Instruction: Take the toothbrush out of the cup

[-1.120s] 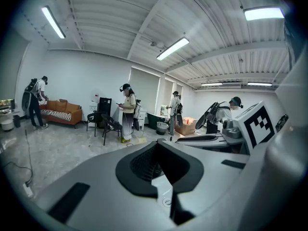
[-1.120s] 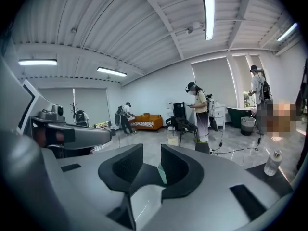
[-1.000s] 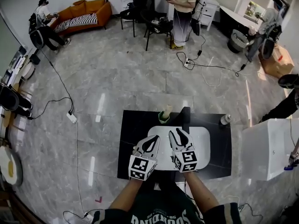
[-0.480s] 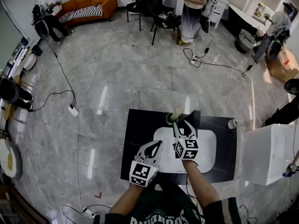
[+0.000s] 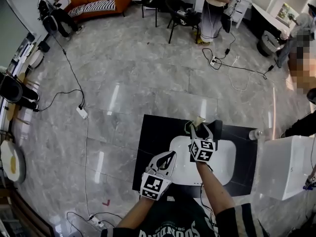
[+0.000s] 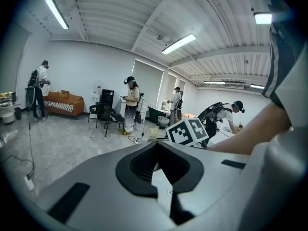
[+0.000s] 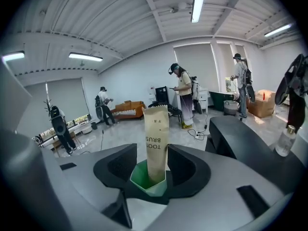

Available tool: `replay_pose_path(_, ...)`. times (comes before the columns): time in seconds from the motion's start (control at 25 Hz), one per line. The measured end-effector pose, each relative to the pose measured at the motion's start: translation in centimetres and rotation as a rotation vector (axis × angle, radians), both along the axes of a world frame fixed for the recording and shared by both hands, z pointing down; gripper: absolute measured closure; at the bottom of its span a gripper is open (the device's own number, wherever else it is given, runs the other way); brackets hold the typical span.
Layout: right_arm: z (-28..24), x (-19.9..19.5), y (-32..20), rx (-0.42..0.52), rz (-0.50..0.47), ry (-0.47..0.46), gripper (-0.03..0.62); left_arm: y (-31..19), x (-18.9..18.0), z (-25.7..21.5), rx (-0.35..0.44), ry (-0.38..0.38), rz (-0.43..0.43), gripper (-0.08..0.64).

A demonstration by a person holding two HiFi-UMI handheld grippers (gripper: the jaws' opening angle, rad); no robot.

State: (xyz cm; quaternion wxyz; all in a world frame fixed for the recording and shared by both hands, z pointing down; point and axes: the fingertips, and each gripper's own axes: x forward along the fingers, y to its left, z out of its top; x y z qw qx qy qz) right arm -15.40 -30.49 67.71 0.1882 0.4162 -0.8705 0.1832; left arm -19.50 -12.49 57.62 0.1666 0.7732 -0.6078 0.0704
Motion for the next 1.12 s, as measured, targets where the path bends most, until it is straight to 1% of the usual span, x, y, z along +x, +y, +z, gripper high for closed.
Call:
replay_pose_path(0.32, 2.1, -0.3, -0.7, -0.031, -0.004, 0.047, 0.395, 0.4, -1.1, 0.7, -0.015, -0.002, -0.010, 0.550)
replay_pose_path(0.36, 2.2, -0.3, -0.7, -0.035, -0.001, 0.053, 0.415, 0.4, -1.2, 0.8, -0.016, -0.002, -0.010, 0.549)
replay_pose_path(0.4, 2.2, -0.3, -0.8, -0.039, 0.003, 0.059, 0.452, 0.4, -1.2, 0.8, -0.017, -0.002, -0.011, 0.551)
replay_pose_path(0.44, 2.1, -0.3, -0.8, -0.040, 0.007, 0.060, 0.461, 0.4, -1.2, 0.8, -0.018, -0.002, -0.011, 0.551)
replay_pose_path(0.64, 1.1, -0.2, -0.5, -0.023, 0.006, 0.041, 0.488, 0.8, -1.0, 1.0, -0.019, 0.002, -0.009, 0.551)
replay_pose_path(0.84, 0.0, -0.3, 0.0, -0.008, -0.007, 0.018, 0.495, 0.8, -0.9, 0.9, -0.007, -0.001, -0.006, 0.550)
replay_pose_path(1.12, -3.6, 0.2, 0.5, 0.063, -0.030, -0.021, 0.502, 0.9, 0.0, 0.2, 0.008, -0.006, 0.009, 0.550)
